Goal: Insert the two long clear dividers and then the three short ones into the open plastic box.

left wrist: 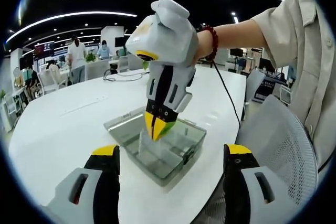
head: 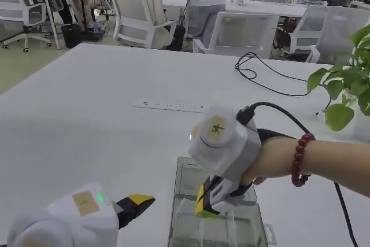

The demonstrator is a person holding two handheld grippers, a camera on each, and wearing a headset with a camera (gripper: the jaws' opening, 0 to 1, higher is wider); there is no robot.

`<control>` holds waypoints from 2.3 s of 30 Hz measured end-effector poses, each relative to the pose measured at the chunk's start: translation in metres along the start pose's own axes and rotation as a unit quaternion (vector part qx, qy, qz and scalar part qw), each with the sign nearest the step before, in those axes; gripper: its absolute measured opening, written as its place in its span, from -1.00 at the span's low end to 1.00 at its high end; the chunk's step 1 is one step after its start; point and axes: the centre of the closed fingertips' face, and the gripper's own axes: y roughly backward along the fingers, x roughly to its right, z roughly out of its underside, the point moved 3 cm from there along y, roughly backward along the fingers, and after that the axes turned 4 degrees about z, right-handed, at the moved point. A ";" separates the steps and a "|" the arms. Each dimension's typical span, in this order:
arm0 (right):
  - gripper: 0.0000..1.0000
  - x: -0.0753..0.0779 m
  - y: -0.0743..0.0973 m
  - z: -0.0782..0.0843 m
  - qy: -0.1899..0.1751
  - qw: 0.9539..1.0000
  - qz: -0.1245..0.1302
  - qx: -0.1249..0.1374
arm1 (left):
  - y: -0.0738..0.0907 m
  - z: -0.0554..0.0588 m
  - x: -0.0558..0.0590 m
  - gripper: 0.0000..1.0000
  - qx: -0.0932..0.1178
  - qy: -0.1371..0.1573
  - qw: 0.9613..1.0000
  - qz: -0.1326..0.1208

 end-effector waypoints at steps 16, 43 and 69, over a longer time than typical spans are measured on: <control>-0.97 -0.002 -0.017 0.005 0.011 1.000 0.004 -0.007 | 0.001 0.001 -0.002 0.64 0.000 0.004 1.000 -0.002; -0.96 -0.003 -0.040 0.009 0.010 0.999 -0.020 -0.046 | -0.002 0.005 0.002 0.65 -0.015 -0.007 1.000 0.000; -0.97 -0.004 -0.050 0.009 0.024 0.990 -0.021 -0.140 | -0.007 0.007 0.004 0.66 -0.027 -0.008 1.000 0.002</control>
